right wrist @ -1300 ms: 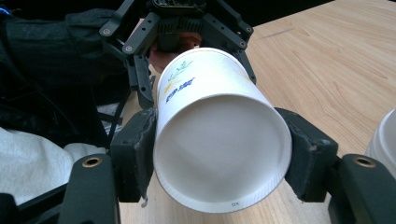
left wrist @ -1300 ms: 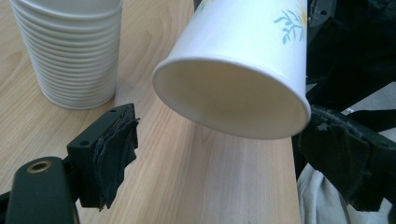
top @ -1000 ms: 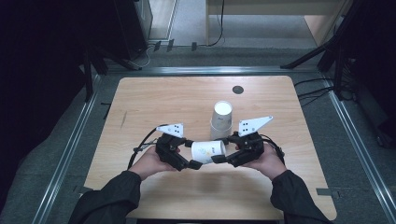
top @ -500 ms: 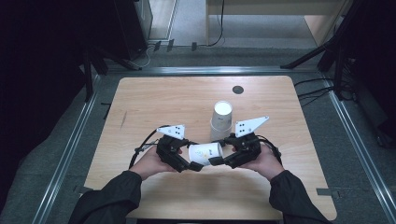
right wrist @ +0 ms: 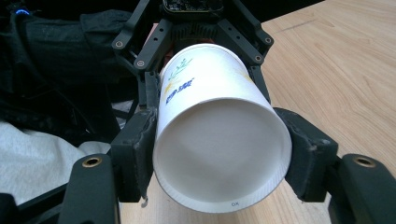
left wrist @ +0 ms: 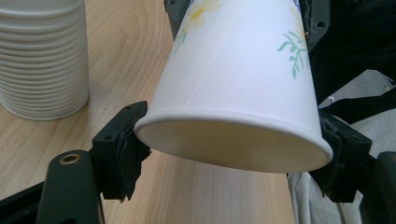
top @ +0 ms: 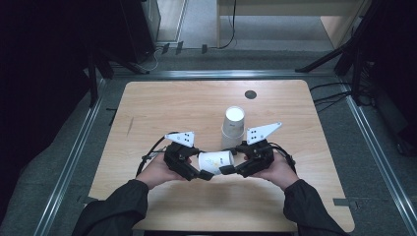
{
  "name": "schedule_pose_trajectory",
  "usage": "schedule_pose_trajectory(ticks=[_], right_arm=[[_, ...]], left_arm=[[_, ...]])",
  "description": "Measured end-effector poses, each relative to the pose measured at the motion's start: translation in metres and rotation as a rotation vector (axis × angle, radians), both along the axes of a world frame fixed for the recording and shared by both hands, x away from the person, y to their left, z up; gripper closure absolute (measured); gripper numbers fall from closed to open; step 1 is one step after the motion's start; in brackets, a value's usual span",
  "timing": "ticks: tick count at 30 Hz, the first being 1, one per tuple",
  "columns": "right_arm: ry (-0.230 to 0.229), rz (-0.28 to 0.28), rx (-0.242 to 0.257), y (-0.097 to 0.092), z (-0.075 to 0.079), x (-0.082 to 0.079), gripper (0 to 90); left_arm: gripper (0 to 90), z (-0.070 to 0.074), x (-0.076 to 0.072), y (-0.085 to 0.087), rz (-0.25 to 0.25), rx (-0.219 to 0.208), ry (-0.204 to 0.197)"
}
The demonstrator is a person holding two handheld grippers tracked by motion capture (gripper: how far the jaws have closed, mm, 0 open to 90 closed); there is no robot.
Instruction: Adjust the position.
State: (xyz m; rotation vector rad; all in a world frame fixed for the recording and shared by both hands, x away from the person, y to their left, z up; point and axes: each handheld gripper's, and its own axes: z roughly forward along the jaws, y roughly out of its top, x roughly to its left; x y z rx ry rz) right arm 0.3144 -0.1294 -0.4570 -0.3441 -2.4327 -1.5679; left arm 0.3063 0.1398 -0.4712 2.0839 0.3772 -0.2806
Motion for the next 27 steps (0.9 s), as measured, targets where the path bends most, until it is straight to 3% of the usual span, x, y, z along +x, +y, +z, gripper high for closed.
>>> schedule_pose_trajectory(ticks=[4, 12, 19, 22, 25, 27], right_arm=[[0.005, -0.001, 0.007, 0.0, 0.0, 0.0, 34.5], [-0.015, 0.004, 0.0, 0.002, 0.0, -0.002, 28.4], [-0.03, -0.024, -0.027, -0.002, 0.0, -0.003, 26.0], [-0.035, -0.038, -0.036, -0.008, -0.001, -0.004, 26.1], [-0.037, -0.049, -0.045, -0.011, -0.002, -0.004, 26.2], [-0.043, -0.059, -0.053, -0.011, -0.002, -0.004, 26.3]], left_arm=[[22.8, 0.001, 0.0, 0.0, 0.003, -0.008, 0.012], [23.1, 0.005, -0.001, 0.003, 0.016, 0.009, -0.009], [23.2, 0.02, 0.0, 0.012, 0.047, 0.015, -0.011], [23.2, 0.03, 0.0, 0.013, 0.04, 0.046, -0.035], [23.2, 0.036, 0.005, 0.016, 0.039, 0.066, -0.013], [23.3, 0.039, 0.008, 0.016, 0.035, 0.112, -0.016]])
